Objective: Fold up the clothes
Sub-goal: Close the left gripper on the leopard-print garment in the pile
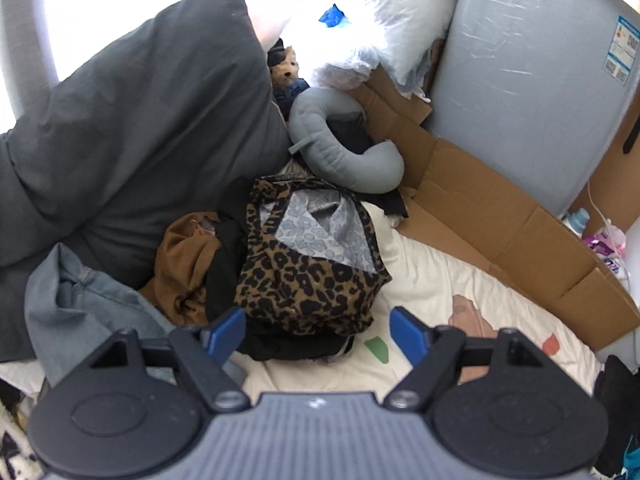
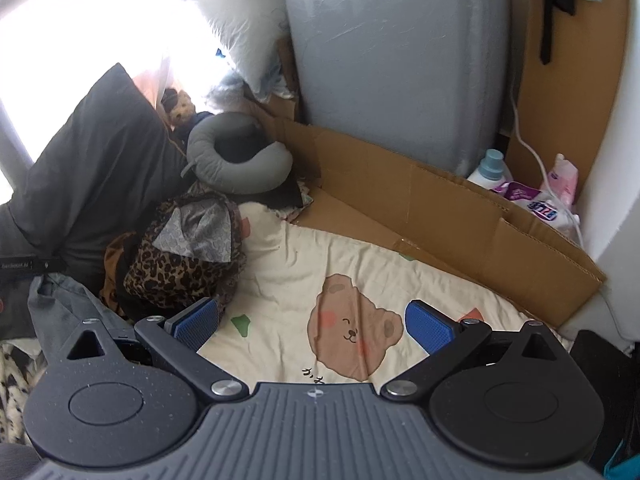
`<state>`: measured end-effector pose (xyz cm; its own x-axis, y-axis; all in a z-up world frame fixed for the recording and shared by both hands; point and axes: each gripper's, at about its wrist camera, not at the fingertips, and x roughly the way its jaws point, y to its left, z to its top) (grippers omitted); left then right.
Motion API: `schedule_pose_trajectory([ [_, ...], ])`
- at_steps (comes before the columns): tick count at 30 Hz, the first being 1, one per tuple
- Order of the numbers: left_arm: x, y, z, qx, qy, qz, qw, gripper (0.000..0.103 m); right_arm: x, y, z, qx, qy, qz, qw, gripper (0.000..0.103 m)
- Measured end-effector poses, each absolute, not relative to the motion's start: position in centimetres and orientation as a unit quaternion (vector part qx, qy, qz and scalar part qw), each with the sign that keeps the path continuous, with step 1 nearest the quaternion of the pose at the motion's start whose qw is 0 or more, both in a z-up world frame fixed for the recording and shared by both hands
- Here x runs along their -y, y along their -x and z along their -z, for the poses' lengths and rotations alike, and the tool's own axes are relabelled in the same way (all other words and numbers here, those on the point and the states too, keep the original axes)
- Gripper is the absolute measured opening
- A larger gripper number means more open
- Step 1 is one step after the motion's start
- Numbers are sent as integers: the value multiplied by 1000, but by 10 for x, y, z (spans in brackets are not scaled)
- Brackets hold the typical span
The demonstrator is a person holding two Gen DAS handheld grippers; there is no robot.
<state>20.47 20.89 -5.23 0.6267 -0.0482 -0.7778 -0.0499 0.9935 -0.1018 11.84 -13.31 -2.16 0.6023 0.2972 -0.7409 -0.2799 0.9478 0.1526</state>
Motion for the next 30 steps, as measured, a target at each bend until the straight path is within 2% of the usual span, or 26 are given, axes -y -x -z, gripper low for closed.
schedule_pose_trajectory([
  [4, -205, -221, 68, -424, 56, 3, 904, 78, 128, -135, 37, -425, -2, -171, 889, 103],
  [8, -201, -239, 86, -420, 55, 0, 906, 66, 126, -149, 53, -426, 3, -171, 888, 103],
  [15, -192, -267, 122, -409, 42, 9, 912, 64, 127, -171, 88, -436, 2, -180, 882, 103],
  [17, -192, -275, 133, -406, 45, 8, 913, 59, 126, -177, 100, -442, 1, -183, 878, 103],
  [30, -193, -313, 210, -392, 32, 11, 919, 61, 116, -202, 177, -466, -8, -217, 858, 102],
])
